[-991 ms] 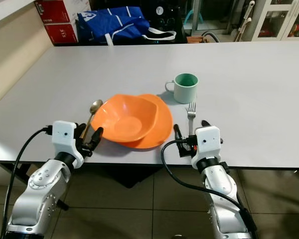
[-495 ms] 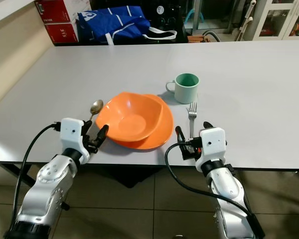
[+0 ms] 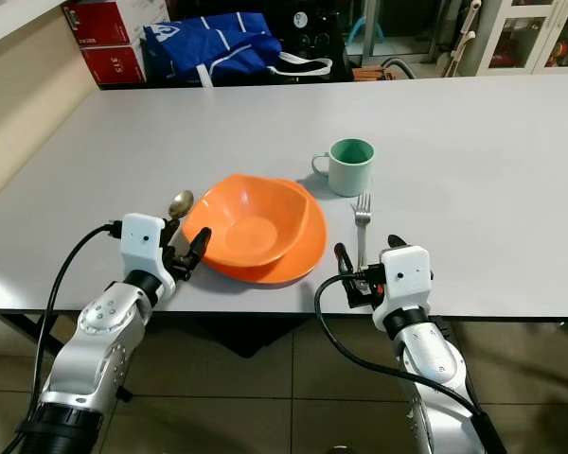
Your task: Setting the table
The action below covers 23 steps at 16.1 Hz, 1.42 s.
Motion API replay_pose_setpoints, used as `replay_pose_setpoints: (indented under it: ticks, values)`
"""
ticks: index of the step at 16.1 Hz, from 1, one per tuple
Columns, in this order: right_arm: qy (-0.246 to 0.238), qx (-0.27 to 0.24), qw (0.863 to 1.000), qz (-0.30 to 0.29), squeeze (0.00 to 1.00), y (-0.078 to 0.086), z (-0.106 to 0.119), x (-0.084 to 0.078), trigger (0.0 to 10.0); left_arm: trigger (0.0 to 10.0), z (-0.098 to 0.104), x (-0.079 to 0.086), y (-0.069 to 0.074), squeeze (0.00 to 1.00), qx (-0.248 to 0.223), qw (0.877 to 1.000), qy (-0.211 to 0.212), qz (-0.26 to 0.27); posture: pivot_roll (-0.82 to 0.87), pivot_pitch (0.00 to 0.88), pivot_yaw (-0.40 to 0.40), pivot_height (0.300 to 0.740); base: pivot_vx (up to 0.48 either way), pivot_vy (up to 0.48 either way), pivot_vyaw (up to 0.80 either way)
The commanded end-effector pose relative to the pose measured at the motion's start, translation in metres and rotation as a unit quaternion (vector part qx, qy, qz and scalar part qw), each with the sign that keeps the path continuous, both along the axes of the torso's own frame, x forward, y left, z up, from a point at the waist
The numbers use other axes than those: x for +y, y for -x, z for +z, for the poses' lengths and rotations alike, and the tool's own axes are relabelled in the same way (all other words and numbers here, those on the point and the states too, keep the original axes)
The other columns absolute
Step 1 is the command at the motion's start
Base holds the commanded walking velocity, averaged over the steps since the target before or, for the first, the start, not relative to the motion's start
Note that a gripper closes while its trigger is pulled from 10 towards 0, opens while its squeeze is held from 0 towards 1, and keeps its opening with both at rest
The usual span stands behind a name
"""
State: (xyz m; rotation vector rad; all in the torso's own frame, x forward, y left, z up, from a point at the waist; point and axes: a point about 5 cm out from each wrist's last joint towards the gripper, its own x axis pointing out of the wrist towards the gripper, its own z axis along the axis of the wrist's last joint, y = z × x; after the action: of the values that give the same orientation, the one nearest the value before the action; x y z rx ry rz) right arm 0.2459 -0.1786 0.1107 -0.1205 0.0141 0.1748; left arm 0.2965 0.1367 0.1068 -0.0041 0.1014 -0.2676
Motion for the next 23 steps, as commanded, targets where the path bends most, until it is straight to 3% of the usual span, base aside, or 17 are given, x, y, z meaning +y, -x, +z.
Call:
replay_pose_setpoints:
  ticks: [1, 5, 9, 10, 11, 13, 16, 18, 19, 23]
  values:
    - [0.002, -0.002, 1.000, 0.000, 0.00, 0.001, 0.003, 0.000, 10.0, 10.0, 0.000, 0.004, -0.004, 0.00, -0.003, 1.000, -0.007, 0.005, -0.25, 0.010, 0.133, 0.740, 0.000, 0.000, 0.00]
    - [0.002, -0.001, 1.000, 0.000, 0.00, 0.004, 0.003, 0.000, 10.0, 10.0, 0.000, 0.007, -0.014, 0.00, -0.002, 1.000, -0.008, 0.012, -0.26, 0.016, 0.134, 0.740, 0.000, 0.000, 0.00]
    - [0.007, 0.004, 1.000, 0.003, 0.00, 0.007, 0.001, -0.001, 10.0, 10.0, 0.037, 0.021, -0.003, 0.00, -0.053, 0.998, -0.003, 0.045, -0.23, 0.019, 0.125, 0.740, 0.000, 0.000, 0.00]
    - [0.008, 0.007, 1.000, 0.007, 0.00, 0.007, -0.001, 0.001, 10.0, 10.0, 0.046, 0.023, 0.003, 0.93, -0.065, 0.997, 0.009, 0.049, -0.22, 0.016, 0.125, 0.740, 0.000, 0.000, 0.00]
    - [0.007, 0.009, 1.000, 0.011, 0.00, 0.006, -0.002, 0.003, 10.0, 10.0, 0.052, 0.024, 0.010, 1.00, -0.075, 0.996, 0.003, 0.052, -0.21, 0.013, 0.123, 0.740, 0.000, 0.000, 0.00]
    - [0.008, 0.012, 1.000, 0.015, 0.00, 0.005, -0.004, 0.005, 10.0, 10.0, 0.056, 0.023, 0.017, 1.00, -0.077, 0.996, -0.007, 0.044, -0.19, 0.008, 0.122, 0.740, 0.000, 0.000, 0.00]
    - [0.010, 0.015, 1.000, 0.020, 0.00, 0.003, -0.006, 0.006, 10.0, 10.0, 0.049, 0.020, 0.036, 1.00, -0.040, 0.999, -0.002, 0.031, -0.18, 0.003, 0.121, 0.740, 0.000, 0.000, 0.00]
    - [0.010, 0.016, 1.000, 0.022, 0.00, 0.001, -0.007, 0.007, 10.0, 10.0, 0.047, 0.018, 0.041, 1.00, -0.029, 0.999, 0.003, 0.019, -0.17, 0.000, 0.118, 0.740, 0.000, 0.000, 0.00]
    - [0.010, 0.016, 0.999, 0.026, 0.00, -0.001, -0.007, 0.009, 10.0, 0.0, 0.047, 0.020, 0.038, 0.00, -0.029, 0.999, 0.006, 0.024, -0.17, 0.000, 0.115, 0.740, 0.000, 0.000, 0.00]
    - [0.012, 0.015, 0.999, 0.027, 0.00, -0.002, -0.007, 0.008, 10.0, 0.0, 0.042, 0.032, 0.045, 0.00, -0.014, 0.999, 0.001, 0.040, -0.17, 0.000, 0.115, 0.740, 0.000, 0.000, 0.00]
